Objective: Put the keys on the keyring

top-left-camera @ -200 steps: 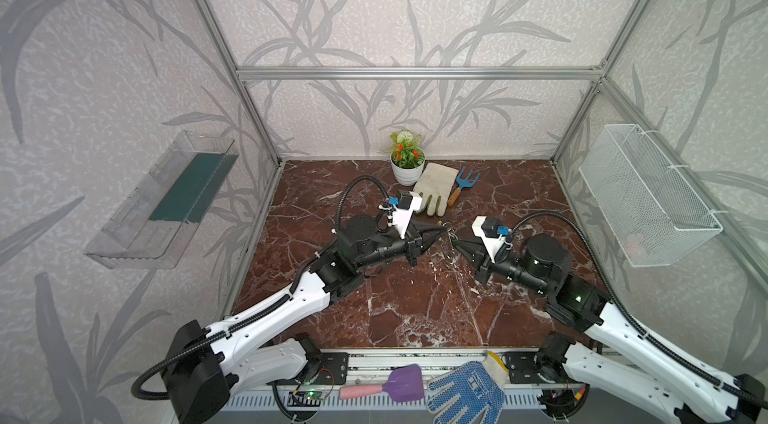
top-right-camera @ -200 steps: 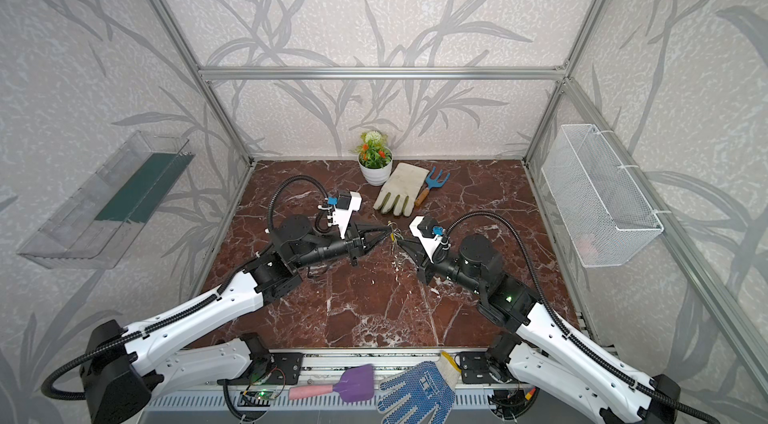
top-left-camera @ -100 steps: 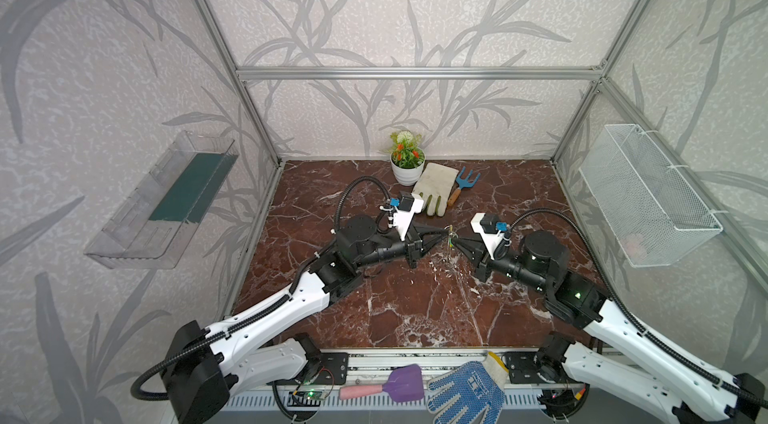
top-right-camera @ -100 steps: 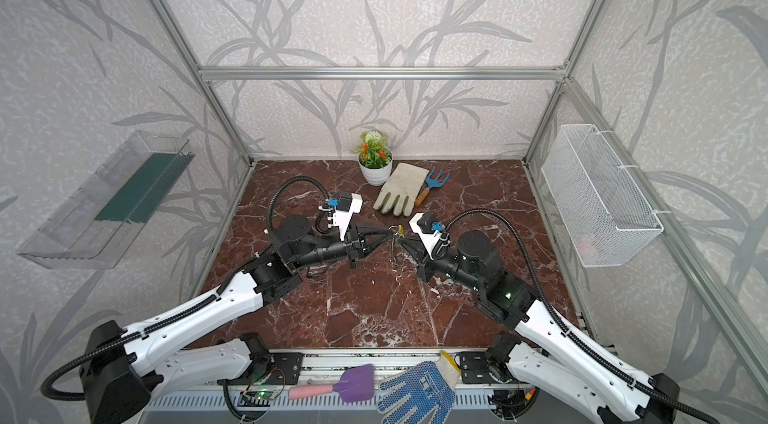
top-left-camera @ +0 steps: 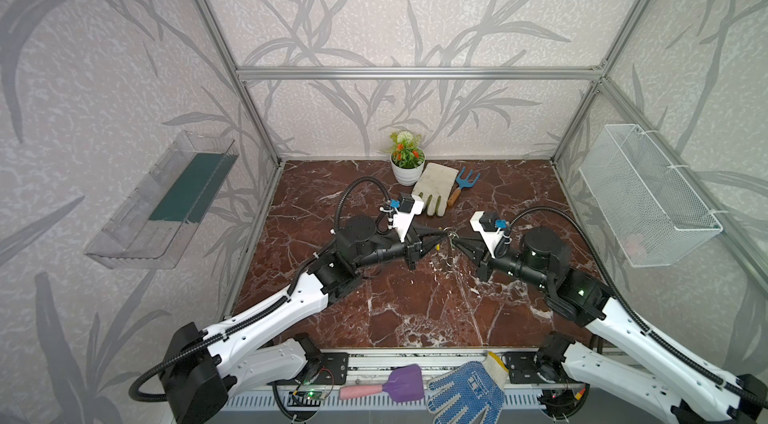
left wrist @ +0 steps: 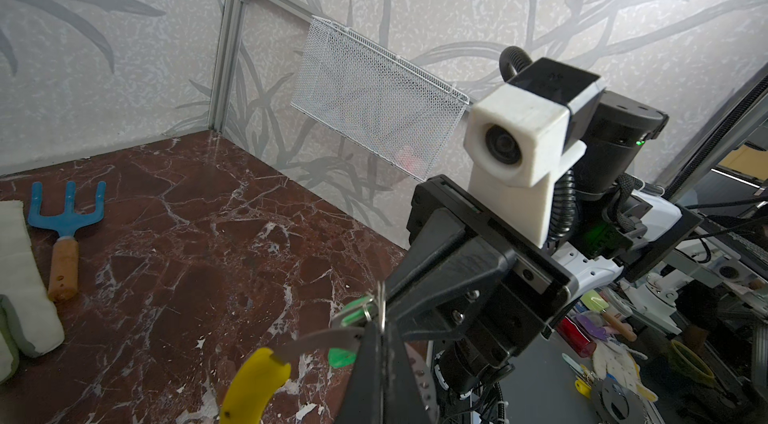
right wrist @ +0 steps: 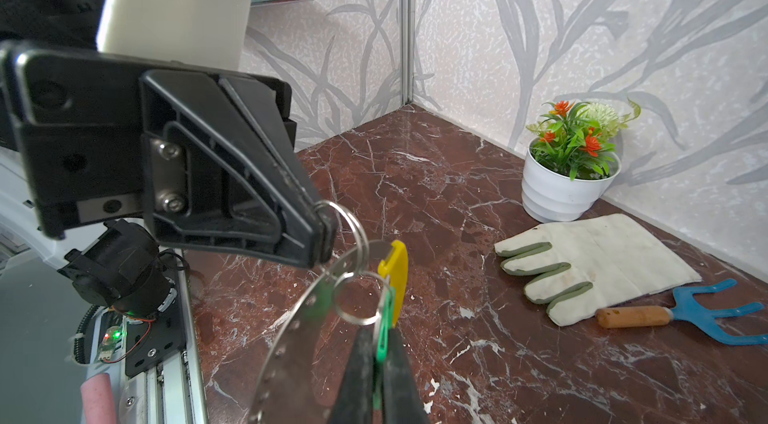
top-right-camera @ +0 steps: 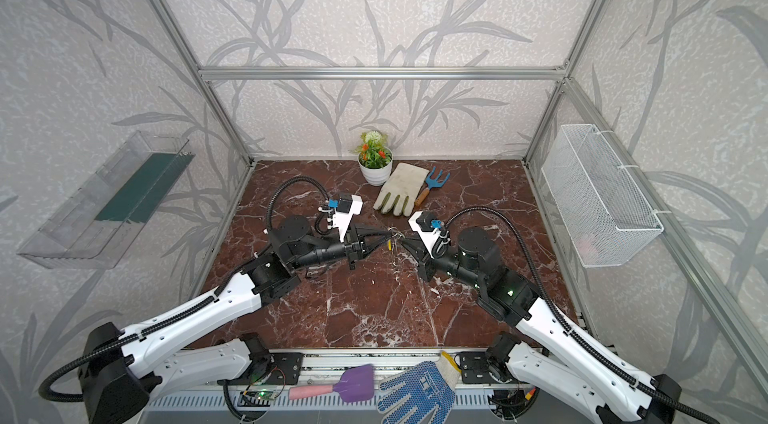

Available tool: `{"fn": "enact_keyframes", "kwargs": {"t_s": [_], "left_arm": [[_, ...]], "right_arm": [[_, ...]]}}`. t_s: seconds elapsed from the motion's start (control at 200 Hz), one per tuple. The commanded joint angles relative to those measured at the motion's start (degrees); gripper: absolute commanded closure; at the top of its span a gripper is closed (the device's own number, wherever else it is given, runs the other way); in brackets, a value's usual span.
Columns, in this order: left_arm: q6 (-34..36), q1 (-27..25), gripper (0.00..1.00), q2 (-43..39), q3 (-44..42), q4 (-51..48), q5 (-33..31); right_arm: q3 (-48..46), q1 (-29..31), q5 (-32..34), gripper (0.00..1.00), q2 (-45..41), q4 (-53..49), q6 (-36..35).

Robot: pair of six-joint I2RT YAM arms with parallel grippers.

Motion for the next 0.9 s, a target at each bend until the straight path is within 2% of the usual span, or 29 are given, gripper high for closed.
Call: {"fn": "enact_keyframes", "kwargs": {"t_s": [0.0, 0.395, 0.74, 0.895], "left_arm": [[1.2, -0.5, 1.00, -1.3, 0.3, -1.1, 0.4], [1.4, -0.5, 1.00, -2.2, -0.7, 2.2, -4.0], [1.4, -0.5, 1.00, -1.3, -1.1, 3.1, -3.3], [2.3, -0.5, 1.00, -1.1, -0.8, 0.3, -2.3]], "right_arm": [[2.3, -0.5, -1.4, 1.00, 0.8, 1.7, -0.1], [0.2, 0.2, -5.3, 1.00, 1.9, 2.2, 1.1], [0.8, 0.7, -6.0, 1.00, 2.7, 0.8, 0.7], [2.4, 0.6, -3.5, 1.00, 1.9, -1.6, -0.7]]}}
